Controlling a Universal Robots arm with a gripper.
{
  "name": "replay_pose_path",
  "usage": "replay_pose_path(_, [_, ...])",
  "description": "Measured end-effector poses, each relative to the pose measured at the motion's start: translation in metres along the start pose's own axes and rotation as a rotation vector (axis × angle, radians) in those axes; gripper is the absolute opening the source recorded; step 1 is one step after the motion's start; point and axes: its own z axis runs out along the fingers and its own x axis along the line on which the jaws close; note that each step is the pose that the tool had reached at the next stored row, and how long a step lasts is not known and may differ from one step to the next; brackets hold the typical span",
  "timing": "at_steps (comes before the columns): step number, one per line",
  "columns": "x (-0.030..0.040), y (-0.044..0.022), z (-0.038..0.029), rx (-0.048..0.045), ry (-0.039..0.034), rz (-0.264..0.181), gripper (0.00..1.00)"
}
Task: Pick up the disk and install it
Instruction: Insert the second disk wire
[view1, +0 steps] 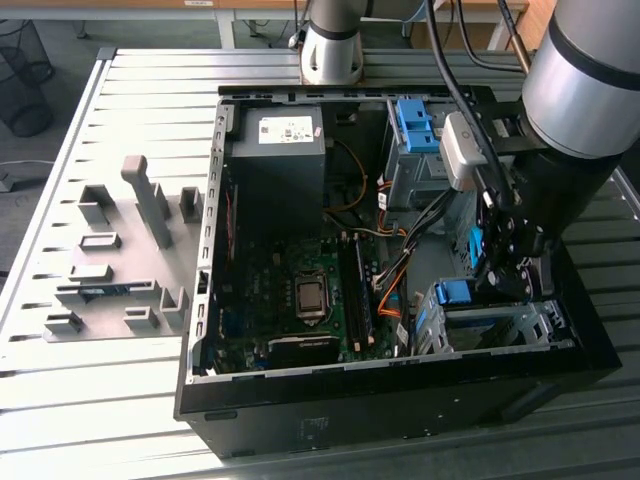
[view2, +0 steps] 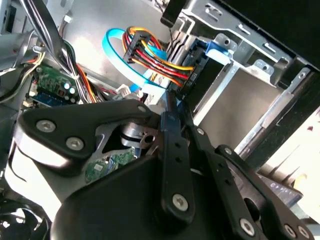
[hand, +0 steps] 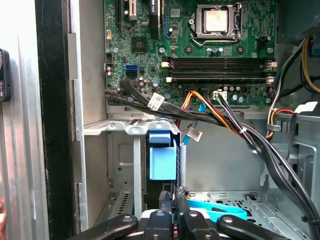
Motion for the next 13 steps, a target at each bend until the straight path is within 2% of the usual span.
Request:
replay_pose_path(6, [0.0,0.0,-0.0006,0.0,-0.0021,0.0,0.17])
replay_pose_path(7, [0.0,-0.0002,-0.002,0.0001,-0.0017,0.0,0.24])
replay_pose_path(13, [-0.0001,-0.0015,-0.0179,-0.0005,-0.001,0.0,0.24])
